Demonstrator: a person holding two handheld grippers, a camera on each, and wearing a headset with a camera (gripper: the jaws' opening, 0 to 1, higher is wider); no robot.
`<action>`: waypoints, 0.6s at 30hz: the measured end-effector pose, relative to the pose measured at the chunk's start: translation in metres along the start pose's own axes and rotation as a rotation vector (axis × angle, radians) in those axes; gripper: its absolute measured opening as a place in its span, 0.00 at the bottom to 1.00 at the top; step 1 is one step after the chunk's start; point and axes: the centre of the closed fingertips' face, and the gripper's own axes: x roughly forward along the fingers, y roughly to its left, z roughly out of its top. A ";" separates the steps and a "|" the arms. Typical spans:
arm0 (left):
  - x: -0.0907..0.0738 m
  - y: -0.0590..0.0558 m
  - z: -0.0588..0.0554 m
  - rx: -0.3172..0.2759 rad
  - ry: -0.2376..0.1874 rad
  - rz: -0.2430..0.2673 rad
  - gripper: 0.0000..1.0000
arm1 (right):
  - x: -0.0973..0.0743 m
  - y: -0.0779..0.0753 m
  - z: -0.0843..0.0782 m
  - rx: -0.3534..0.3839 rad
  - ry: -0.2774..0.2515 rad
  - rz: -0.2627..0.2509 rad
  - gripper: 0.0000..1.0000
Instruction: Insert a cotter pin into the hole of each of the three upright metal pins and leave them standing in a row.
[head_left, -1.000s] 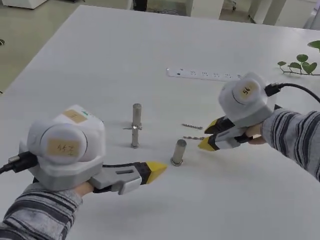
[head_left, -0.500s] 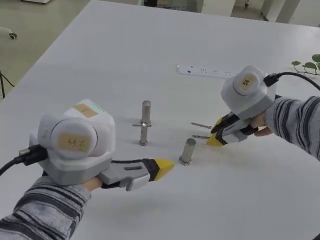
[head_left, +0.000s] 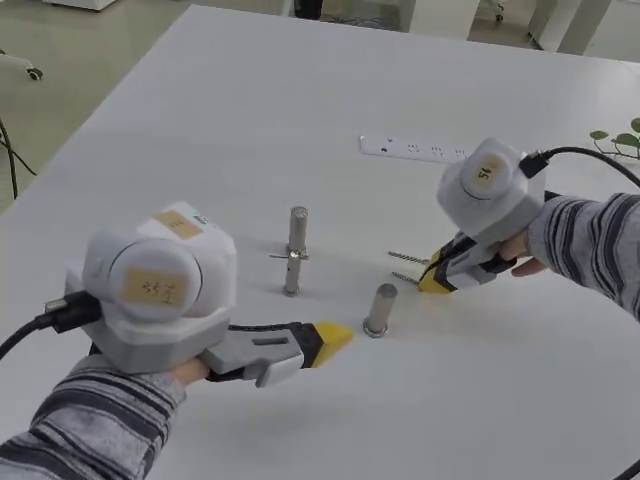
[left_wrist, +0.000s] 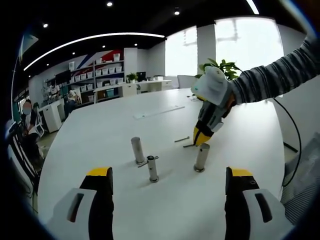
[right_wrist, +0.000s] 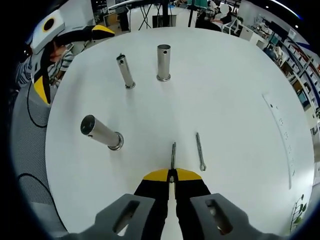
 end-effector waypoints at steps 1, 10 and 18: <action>0.000 0.000 0.000 -0.003 0.000 -0.001 0.92 | 0.000 0.000 0.000 -0.003 0.002 -0.001 0.00; 0.000 -0.003 0.000 0.004 -0.001 -0.015 0.88 | -0.003 0.001 0.000 0.020 -0.032 -0.022 0.00; 0.001 -0.009 0.002 0.036 -0.012 -0.023 0.80 | -0.015 0.004 -0.004 0.023 -0.075 -0.058 0.00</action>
